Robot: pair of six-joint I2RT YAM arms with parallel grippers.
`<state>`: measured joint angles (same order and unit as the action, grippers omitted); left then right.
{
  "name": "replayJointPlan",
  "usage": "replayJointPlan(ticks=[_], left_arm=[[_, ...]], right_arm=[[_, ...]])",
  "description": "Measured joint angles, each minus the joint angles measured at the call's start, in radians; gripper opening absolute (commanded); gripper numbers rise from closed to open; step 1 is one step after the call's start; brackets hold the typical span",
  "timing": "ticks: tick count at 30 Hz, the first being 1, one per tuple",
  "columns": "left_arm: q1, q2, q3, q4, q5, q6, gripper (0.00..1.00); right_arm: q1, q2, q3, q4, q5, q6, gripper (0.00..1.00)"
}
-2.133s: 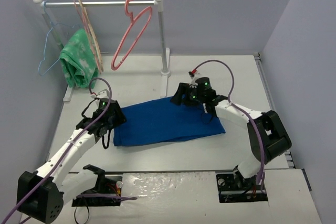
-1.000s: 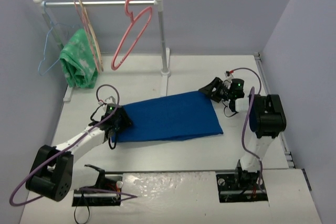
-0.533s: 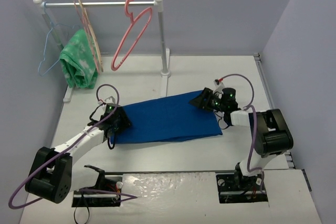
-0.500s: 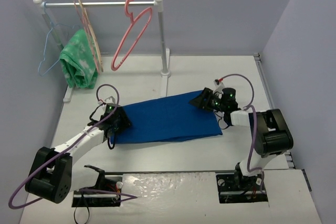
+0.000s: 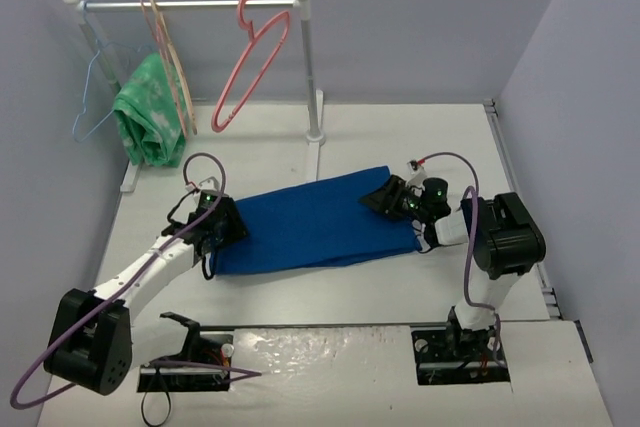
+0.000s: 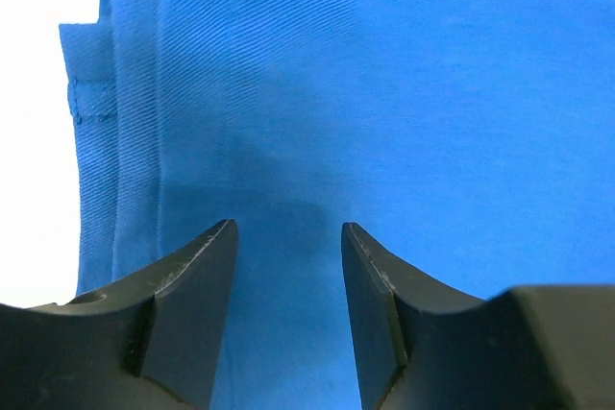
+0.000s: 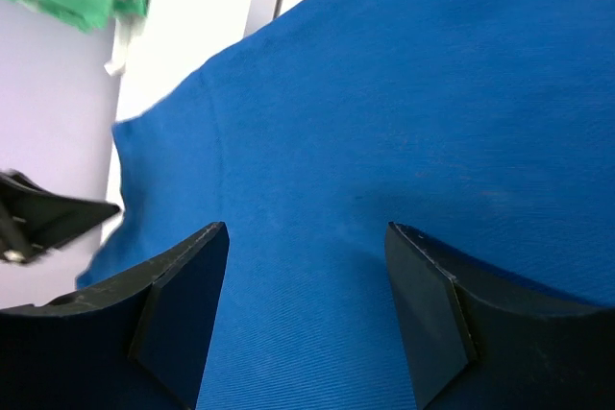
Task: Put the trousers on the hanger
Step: Fold the trousers at the center of the board.
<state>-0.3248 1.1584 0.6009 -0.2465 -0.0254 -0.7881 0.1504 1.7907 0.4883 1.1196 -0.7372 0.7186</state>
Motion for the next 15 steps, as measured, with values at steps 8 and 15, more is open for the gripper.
replayJointPlan(ticks=[8, 15], left_arm=[[-0.098, -0.114, 0.154, -0.151, -0.044, 0.074, 0.56], [-0.136, -0.154, 0.246, -0.264, -0.094, 0.138, 0.72]], right_arm=[[0.16, -0.29, 0.071, -0.426, 0.167, -0.197, 0.64], [0.189, -0.434, 0.01, -0.579, 0.301, -0.236, 0.64]])
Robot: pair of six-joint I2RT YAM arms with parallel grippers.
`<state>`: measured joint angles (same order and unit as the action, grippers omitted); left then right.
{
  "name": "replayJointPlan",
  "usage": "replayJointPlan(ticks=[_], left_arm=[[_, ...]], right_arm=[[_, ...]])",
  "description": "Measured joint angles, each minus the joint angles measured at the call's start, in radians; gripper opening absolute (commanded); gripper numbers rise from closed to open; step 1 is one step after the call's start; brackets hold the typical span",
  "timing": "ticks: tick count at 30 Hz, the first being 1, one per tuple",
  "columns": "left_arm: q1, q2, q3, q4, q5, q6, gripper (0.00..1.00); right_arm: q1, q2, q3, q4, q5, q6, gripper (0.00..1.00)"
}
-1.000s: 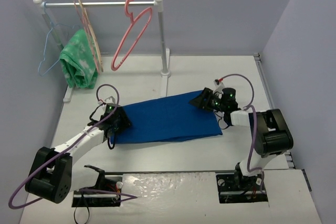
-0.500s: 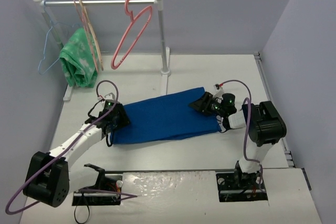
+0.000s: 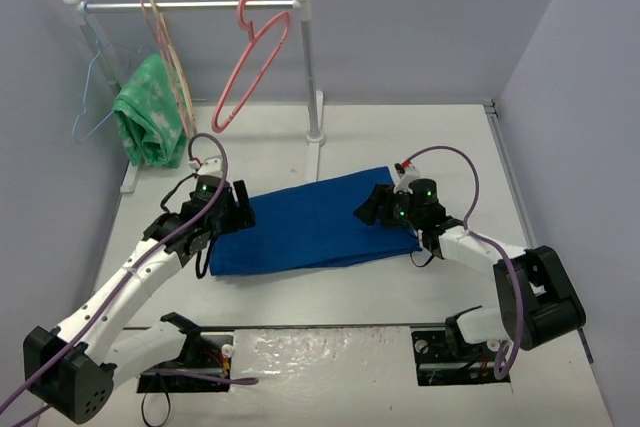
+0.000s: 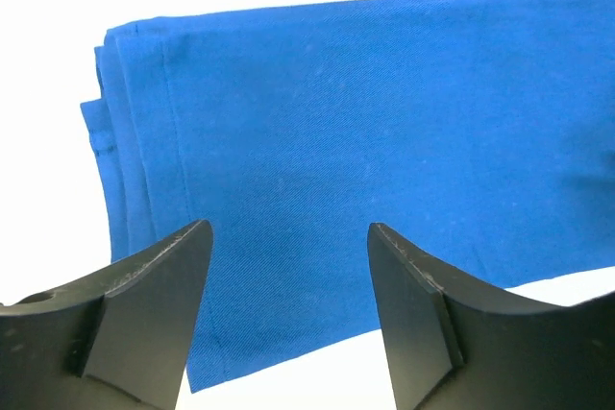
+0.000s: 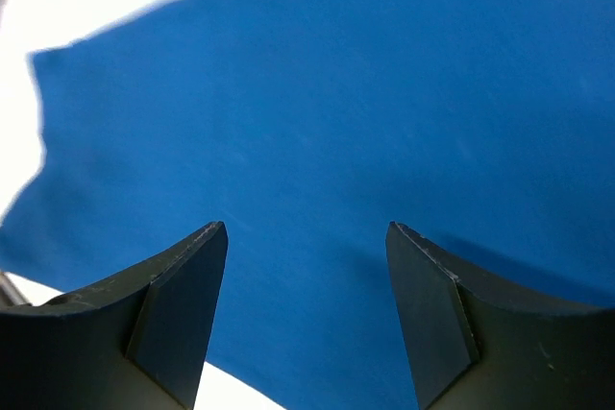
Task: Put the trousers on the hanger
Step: Fold the trousers at the center of the board, then pick up the hanger from the clothesline.
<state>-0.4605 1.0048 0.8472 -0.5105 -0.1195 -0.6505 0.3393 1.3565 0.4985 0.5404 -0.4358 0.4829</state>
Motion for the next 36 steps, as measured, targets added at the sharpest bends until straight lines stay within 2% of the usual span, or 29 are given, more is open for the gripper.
replayJointPlan(ticks=[5, 10, 17, 23, 31, 36], left_arm=[[-0.013, 0.028, 0.155, -0.101, -0.02, 0.095, 0.81], [-0.015, 0.099, 0.42, -0.171, -0.043, 0.212, 0.83], [-0.013, 0.182, 0.713, -0.179, -0.078, 0.356, 0.86], [0.063, 0.414, 1.048, -0.167, -0.027, 0.482, 0.86], [0.23, 0.754, 1.424, -0.238, 0.15, 0.58, 0.85], [0.256, 0.883, 1.52, -0.289, 0.233, 0.611, 0.82]], right_arm=[[0.0, -0.005, -0.087, -0.057, 0.052, 0.024, 0.64], [0.0, -0.019, -0.061, -0.106, 0.097, 0.016, 0.64], [0.001, -0.21, -0.009, -0.249, 0.155, -0.027, 0.65], [0.001, -0.344, 0.043, -0.307, 0.17, -0.066, 0.66], [0.001, -0.365, 0.044, -0.357, 0.158, -0.089, 0.66], [0.001, -0.371, 0.044, -0.368, 0.158, -0.108, 0.66]])
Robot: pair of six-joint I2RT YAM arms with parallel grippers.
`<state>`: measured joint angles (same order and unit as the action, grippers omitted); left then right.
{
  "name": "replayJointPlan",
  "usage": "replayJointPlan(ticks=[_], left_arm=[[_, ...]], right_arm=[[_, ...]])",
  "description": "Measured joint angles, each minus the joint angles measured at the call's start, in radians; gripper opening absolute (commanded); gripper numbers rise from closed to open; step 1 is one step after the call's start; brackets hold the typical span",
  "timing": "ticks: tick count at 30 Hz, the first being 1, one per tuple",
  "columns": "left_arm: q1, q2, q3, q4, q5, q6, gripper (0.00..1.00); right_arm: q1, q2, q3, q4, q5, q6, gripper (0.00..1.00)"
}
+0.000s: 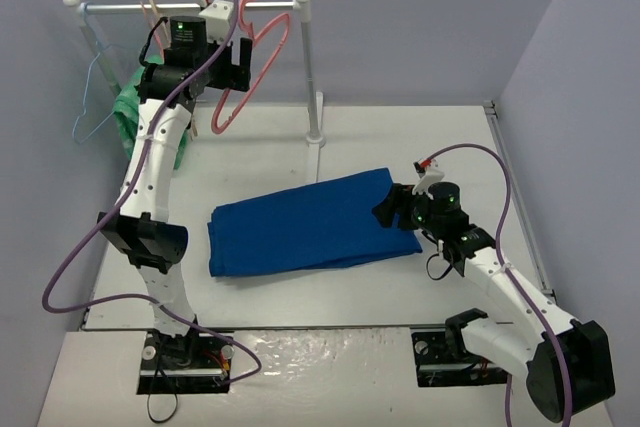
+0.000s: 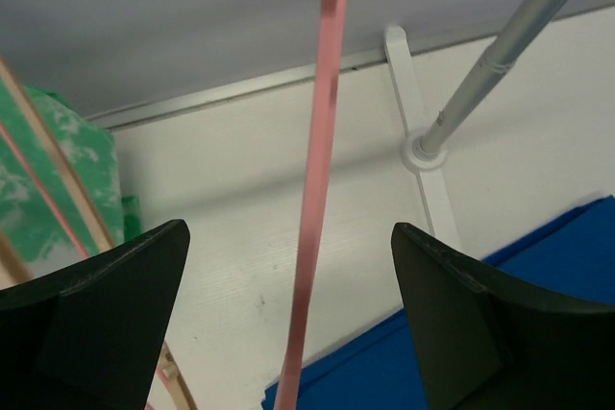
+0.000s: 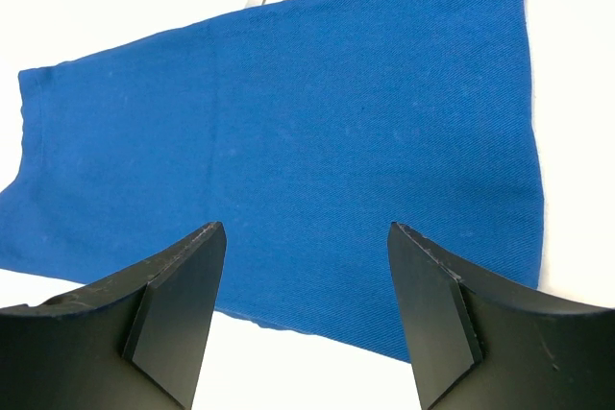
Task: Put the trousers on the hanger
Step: Pick up the hanger from the clothesline.
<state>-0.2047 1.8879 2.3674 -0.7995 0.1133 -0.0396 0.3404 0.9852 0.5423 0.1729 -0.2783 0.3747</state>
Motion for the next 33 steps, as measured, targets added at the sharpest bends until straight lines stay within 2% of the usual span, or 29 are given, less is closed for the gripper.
replayJointPlan(ticks=[6, 8, 9, 10, 22, 33], left_arm=[[-0.003, 0.052, 0.002, -0.041, 0.056, 0.013, 0.76], [-0.003, 0.055, 0.0, -0.042, 0.054, 0.013, 0.69], [-0.003, 0.055, -0.002, -0.041, 0.052, 0.013, 0.65], [-0.003, 0.055, -0.005, -0.038, 0.05, 0.014, 0.54], [-0.011, 0.044, -0.098, 0.028, 0.036, 0.0, 0.02], [-0.063, -0.026, -0.179, 0.12, 0.008, -0.01, 0.0]], right_arm=[[0.0, 0.0, 0.0, -0.001, -0.006, -0.014, 0.66], [0.0, 0.0, 0.0, -0.001, -0.009, -0.017, 0.66], [0.0, 0.0, 0.0, -0.001, -0.011, -0.019, 0.66], [0.0, 0.0, 0.0, -0.001, -0.011, -0.02, 0.66], [0.0, 0.003, -0.008, 0.005, -0.054, -0.026, 0.66], [0.0, 0.004, -0.012, 0.019, -0.095, -0.034, 0.67]])
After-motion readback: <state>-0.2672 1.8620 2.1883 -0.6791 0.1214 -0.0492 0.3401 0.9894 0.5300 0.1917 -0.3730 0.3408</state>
